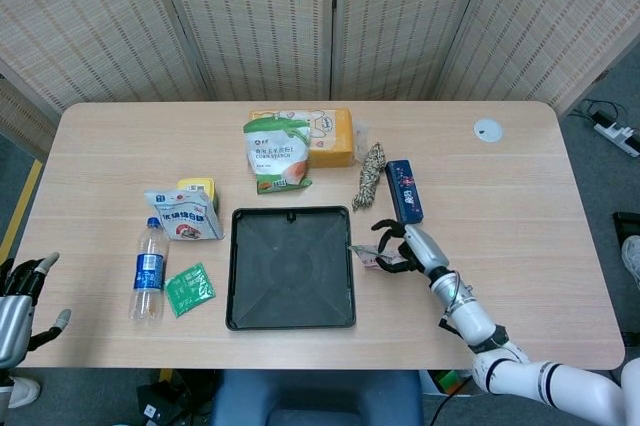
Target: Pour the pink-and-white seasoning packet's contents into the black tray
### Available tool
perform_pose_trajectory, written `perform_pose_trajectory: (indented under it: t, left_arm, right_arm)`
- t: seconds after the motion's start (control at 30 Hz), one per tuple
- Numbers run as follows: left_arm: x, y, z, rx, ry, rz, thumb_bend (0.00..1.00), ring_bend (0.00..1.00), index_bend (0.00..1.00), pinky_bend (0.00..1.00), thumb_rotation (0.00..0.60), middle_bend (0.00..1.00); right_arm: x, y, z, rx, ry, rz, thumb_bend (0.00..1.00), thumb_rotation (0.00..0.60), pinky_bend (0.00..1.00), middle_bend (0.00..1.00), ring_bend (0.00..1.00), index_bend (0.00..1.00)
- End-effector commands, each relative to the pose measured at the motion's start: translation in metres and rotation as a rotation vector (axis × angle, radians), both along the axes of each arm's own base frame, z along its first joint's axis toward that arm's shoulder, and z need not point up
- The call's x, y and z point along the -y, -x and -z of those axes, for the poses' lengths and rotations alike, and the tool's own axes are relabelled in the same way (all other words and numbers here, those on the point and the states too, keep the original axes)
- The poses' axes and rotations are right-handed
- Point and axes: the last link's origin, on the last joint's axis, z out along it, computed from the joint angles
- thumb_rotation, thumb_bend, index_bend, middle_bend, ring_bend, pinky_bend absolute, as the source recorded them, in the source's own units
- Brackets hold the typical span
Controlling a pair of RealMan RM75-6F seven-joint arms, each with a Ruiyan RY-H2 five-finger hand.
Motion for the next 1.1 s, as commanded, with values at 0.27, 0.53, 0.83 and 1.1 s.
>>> perform_pose_trajectory:
  t: [0.27, 0.53, 0.83, 1.1]
  left_arm:
    - [0.001, 0.001, 0.002, 0.007, 0.005, -0.001, 0.36, 0.15, 0.12, 0.02, 0.600, 0.19]
    - [0.001, 0.001, 0.003, 0.013, 0.003, 0.002, 0.36, 0.15, 0.12, 0.02, 0.600, 0.19]
    - [0.000, 0.004, 0.004, 0.016, 0.009, -0.002, 0.36, 0.15, 0.12, 0.02, 0.600, 0.19]
    - [-0.005, 0.004, 0.007, 0.021, 0.024, 0.009, 0.36, 0.15, 0.12, 0.01, 0.600, 0.19]
  right_arm:
    - [-0.012, 0.001, -0.007, -0.010, -0.029, 0.058, 0.35, 0.600, 1.00, 0.45, 1.00, 0.00]
    - [-0.005, -0.001, -0.002, 0.081, -0.026, 0.198, 0.58, 0.600, 1.00, 0.54, 1.00, 0.00]
    - [-0.002, 0.002, -0.011, 0.157, 0.046, 0.274, 0.64, 0.600, 1.00, 0.55, 1.00, 0.00]
    - [0.003, 0.007, -0.021, 0.195, 0.113, 0.317, 0.64, 0.600, 1.00, 0.55, 1.00, 0.00]
